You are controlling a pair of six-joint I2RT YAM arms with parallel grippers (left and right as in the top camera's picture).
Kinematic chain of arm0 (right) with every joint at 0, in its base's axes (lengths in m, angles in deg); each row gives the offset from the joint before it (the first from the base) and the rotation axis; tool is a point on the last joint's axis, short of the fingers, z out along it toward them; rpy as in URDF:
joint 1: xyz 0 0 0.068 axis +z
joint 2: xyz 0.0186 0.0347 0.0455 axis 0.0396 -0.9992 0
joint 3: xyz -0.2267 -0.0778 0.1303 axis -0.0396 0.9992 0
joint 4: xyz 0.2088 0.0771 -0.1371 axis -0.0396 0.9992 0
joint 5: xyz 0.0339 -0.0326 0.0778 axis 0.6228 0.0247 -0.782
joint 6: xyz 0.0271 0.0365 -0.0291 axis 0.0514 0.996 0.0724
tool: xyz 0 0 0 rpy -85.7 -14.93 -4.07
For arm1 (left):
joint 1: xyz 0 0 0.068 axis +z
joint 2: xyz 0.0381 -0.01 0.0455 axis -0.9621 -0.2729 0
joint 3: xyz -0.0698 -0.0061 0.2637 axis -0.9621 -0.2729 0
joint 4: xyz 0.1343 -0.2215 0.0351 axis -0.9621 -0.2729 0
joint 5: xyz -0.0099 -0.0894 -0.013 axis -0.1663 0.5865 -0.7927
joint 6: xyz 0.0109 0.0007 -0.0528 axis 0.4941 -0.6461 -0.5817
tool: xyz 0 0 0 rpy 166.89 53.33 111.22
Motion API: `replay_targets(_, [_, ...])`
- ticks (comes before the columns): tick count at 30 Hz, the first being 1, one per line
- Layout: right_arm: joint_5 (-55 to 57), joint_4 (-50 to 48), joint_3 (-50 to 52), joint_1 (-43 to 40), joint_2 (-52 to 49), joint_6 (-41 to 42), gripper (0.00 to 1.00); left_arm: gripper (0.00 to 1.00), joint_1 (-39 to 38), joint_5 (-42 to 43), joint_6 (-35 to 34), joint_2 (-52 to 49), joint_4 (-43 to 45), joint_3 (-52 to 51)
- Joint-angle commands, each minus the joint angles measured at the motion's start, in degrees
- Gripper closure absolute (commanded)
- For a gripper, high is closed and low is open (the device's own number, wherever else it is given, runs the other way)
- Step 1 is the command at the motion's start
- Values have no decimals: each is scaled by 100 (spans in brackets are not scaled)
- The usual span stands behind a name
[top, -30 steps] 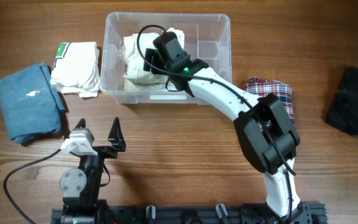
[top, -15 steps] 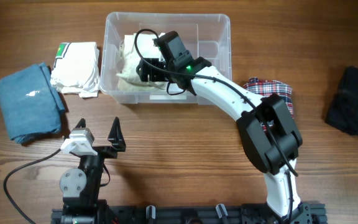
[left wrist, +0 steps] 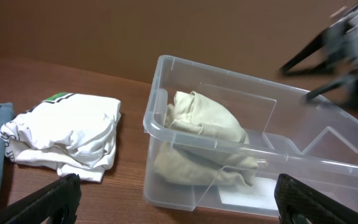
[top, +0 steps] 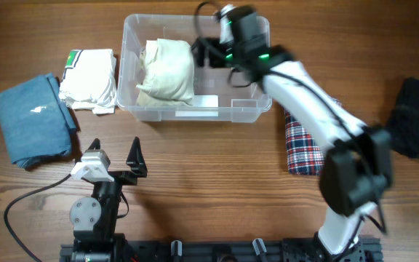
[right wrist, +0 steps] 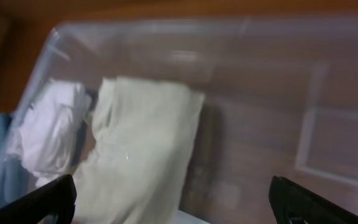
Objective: Pack container
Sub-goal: 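Move the right gripper to the plaid shirt and grasp it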
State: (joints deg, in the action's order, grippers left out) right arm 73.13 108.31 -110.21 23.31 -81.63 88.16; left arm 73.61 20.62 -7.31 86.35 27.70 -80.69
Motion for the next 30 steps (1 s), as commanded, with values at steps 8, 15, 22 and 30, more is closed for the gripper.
replay_targets(8, [831, 3147, -271, -1449, 2940, -1226, 0, 0, 46, -31, -50, 42, -15, -37])
replay_targets(15, [1349, 4918, 439, -2669, 2900, -675, 0, 0, 46, -31, -50, 42, -15, -37])
replay_targets(22, [1152, 4081, 2057, -3016, 2726, -1025, 0, 0, 46, -31, -50, 42, -15, -37])
replay_targets(30, [385, 3003, 2551, -3521, 1759, -1858, 0, 0, 46, -31, -50, 42, -15, -37])
